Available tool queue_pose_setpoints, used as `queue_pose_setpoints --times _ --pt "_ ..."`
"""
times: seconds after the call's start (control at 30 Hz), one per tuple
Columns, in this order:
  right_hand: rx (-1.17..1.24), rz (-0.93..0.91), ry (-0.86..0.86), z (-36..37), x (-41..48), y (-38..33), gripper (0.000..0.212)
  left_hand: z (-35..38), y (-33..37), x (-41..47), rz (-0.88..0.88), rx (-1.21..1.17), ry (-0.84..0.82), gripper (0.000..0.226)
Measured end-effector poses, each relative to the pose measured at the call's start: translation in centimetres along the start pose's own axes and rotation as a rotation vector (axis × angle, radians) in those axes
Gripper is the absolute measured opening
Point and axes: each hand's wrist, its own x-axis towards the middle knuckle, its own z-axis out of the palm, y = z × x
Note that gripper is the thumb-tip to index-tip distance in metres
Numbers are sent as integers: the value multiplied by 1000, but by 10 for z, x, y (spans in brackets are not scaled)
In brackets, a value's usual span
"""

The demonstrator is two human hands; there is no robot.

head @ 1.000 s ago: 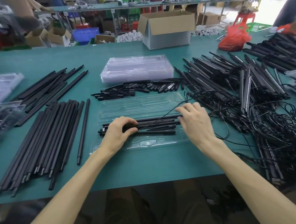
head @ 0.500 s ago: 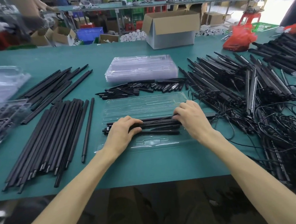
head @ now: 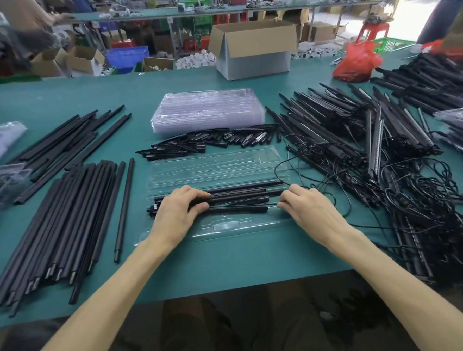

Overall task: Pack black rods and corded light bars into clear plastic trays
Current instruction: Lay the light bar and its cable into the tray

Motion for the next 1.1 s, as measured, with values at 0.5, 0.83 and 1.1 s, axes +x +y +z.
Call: queue_pose_setpoints --times 0.5,0.83,1.1 --pt "132 85 45 7 -2 -5 8 24 41 33 207 76 -203 36" --pt "109 36 50 6 -1 -3 9 58 47 42 150 -95 -166 32" --pt "146 -5 -88 -9 -2 -1 21 63 43 43 145 -58 -177 41"
